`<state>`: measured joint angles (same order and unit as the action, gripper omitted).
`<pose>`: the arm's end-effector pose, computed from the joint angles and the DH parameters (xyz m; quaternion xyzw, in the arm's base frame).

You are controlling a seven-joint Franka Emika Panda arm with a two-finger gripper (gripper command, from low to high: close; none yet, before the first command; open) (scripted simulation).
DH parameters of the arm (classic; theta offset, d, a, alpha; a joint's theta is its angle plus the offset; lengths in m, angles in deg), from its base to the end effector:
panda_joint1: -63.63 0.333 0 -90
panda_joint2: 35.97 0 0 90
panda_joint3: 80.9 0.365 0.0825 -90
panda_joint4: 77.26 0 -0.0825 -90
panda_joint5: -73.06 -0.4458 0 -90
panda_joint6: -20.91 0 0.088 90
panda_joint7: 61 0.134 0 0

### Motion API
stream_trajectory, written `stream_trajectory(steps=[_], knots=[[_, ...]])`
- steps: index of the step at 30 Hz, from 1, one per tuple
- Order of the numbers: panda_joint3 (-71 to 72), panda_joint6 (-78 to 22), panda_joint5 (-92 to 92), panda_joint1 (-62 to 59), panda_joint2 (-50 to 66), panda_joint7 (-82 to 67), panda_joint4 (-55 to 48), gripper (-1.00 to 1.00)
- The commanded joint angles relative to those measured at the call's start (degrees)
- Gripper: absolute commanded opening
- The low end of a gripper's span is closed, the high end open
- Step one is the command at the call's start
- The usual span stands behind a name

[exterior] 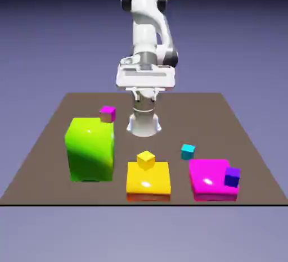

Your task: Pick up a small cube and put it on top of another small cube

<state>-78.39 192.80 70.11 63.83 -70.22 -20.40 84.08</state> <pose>0.4247 0.0161 0.4448 -0.8675 0.3200 -0.3540 0.1408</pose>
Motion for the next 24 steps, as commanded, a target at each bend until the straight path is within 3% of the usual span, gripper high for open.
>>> stream_trajectory(steps=[1, 24], knots=[[2.08, -1.77, -2.45, -0.41, -1.32, -1.54, 0.28, 0.00], [49.84, -42.32, -58.75, -9.76, -31.56, -36.94, 6.73, 0.00]])
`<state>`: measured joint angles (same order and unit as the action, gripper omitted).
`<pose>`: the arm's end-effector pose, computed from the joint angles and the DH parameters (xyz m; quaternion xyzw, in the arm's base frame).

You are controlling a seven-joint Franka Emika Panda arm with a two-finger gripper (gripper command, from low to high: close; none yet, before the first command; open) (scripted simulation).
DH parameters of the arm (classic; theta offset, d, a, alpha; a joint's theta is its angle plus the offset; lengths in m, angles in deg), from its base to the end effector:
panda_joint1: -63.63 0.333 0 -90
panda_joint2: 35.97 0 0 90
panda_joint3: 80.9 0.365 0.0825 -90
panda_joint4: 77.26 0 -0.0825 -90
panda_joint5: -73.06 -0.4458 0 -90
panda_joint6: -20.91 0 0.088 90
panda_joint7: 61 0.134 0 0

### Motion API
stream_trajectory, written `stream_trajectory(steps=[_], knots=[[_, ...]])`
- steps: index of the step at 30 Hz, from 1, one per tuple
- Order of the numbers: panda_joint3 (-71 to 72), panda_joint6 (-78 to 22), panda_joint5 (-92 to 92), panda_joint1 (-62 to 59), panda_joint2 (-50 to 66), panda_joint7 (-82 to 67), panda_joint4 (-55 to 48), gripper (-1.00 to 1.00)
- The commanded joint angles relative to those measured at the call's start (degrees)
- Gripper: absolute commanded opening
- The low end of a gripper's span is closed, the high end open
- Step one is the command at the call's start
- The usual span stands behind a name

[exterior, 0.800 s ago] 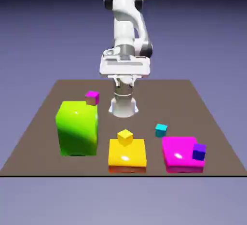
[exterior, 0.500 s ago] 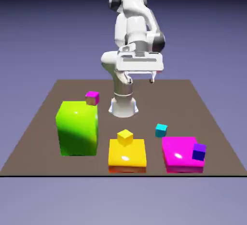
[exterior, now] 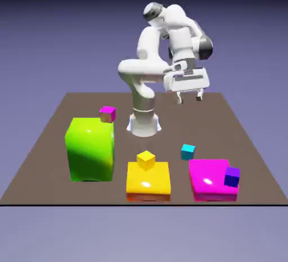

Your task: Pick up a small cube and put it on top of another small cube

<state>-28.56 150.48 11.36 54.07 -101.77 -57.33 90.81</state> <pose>0.2789 0.1916 0.3652 -0.9719 0.0813 -0.1943 0.1051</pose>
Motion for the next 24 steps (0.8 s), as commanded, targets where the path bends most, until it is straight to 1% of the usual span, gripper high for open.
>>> stream_trajectory(steps=[1, 24], knots=[[2.08, -1.77, -2.45, -0.41, -1.32, -1.54, 0.28, 0.00], [49.84, -42.32, -58.75, -9.76, -31.56, -36.94, 6.73, 0.00]])
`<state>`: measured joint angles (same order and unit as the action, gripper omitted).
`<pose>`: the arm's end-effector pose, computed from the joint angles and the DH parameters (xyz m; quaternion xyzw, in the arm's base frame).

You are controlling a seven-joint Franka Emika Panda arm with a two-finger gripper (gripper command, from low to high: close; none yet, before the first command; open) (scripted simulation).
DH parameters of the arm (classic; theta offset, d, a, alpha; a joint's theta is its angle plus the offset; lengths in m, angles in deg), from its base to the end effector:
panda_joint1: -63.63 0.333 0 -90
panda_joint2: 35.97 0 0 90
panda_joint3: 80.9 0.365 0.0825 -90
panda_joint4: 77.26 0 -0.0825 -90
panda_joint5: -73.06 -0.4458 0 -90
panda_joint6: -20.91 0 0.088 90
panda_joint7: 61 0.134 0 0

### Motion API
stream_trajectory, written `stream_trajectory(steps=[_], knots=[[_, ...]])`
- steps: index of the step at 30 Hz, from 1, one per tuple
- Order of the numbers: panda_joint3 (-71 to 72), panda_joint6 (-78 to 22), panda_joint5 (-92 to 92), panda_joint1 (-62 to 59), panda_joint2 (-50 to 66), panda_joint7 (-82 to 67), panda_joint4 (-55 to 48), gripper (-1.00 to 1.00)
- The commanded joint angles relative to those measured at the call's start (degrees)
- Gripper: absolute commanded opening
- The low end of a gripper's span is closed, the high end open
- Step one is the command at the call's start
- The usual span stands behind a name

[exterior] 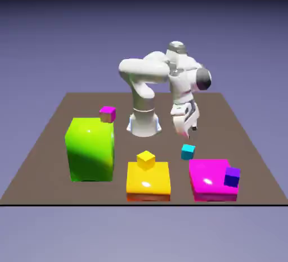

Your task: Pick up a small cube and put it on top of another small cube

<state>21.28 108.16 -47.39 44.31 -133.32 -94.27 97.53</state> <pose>0.2411 0.1812 0.1773 -0.9720 -0.1755 -0.0890 0.1281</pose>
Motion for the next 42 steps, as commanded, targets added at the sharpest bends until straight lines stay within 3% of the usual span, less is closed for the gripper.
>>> stream_trajectory(steps=[1, 4, 11, 12, 19, 42], knots=[[2.08, -1.77, -2.45, -0.41, -1.32, -1.54, 0.28, 0.00], [5.76, -4.89, -6.79, -1.13, -3.65, -4.27, 0.78, 0.00], [18.50, 3.32, -19.29, -4.14, -0.15, -4.57, -5.98, 0.00], [18.50, 3.32, -19.29, -4.14, -0.15, -4.57, -5.98, -1.00], [6.05, -4.71, -7.08, -1.20, -3.57, -4.28, 0.62, -1.00], [-38.02, 0.05, 50.17, -13.37, 31.56, -51.00, -17.39, -1.00]])
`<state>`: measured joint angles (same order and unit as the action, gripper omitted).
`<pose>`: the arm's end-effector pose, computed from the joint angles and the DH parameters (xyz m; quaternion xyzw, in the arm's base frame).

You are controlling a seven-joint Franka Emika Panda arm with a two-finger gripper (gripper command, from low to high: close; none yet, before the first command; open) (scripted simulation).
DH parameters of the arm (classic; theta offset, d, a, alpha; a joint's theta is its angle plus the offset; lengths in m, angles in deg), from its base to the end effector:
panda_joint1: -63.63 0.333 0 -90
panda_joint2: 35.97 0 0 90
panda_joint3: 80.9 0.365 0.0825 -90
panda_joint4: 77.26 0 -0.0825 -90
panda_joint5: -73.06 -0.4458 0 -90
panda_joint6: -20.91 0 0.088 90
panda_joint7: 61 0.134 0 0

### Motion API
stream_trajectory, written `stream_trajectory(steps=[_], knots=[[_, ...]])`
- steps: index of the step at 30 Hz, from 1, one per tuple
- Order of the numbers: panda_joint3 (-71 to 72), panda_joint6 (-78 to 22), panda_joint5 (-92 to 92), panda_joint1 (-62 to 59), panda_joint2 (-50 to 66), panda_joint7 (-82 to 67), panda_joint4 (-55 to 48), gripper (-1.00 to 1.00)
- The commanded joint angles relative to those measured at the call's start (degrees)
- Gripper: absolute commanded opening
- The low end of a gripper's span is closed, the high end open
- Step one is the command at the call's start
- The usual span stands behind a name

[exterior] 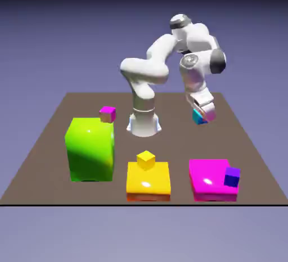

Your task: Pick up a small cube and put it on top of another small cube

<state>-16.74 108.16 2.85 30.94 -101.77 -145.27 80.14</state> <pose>0.2757 0.2306 0.3085 -0.8004 -0.5731 0.0087 0.1757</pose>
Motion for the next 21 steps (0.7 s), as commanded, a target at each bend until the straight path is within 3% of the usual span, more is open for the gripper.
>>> stream_trajectory(steps=[1, 21], knots=[[-1.92, 0.27, 2.42, -0.54, 1.54, -2.04, -0.79, -1.00], [-40.22, 4.59, 52.26, -11.25, 32.35, -42.92, -16.69, -1.00]])
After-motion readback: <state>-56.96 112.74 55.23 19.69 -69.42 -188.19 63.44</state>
